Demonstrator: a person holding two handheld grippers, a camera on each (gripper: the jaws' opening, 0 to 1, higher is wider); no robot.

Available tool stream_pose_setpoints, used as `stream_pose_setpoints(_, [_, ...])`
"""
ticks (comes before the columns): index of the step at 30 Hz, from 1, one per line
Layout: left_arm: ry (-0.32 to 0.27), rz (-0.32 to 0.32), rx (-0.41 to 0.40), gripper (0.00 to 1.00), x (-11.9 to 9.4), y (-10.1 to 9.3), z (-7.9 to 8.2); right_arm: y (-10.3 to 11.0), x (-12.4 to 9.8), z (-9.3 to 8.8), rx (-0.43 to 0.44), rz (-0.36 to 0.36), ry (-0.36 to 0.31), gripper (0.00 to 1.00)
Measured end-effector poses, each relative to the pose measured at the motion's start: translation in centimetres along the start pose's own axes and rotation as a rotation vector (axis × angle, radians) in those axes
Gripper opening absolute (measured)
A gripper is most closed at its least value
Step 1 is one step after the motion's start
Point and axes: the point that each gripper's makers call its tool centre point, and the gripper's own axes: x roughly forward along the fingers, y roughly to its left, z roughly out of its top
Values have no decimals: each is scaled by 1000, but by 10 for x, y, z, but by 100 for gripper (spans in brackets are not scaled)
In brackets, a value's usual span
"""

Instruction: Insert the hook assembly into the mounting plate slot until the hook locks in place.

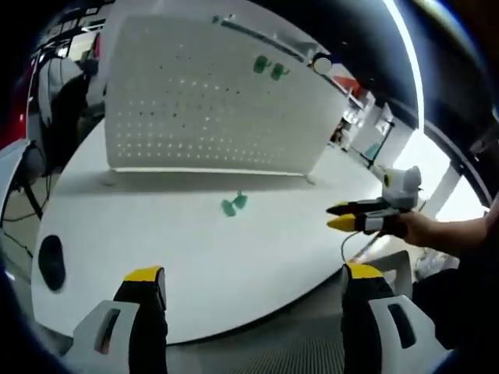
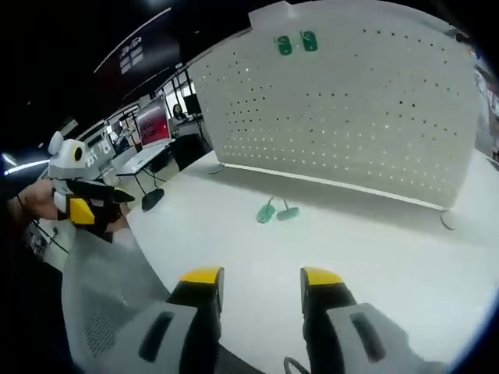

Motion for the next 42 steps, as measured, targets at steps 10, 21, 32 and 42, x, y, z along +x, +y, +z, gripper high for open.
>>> stream_pose_setpoints(10, [-1, -1, -42, 94, 6, 12, 3, 6, 50, 5, 21, 59, 45, 32])
stream_pose_setpoints(21, [-2, 17, -58, 93, 11, 26, 9, 7, 101, 17, 80, 101, 89, 30])
stream_pose_setpoints(32, [3, 24, -75, 93, 13, 35, 8, 4, 151, 24, 54, 102, 154, 27])
stream_pose_setpoints(42, [9, 27, -94, 93, 16, 45, 8, -11, 179, 35, 118, 59, 149, 23])
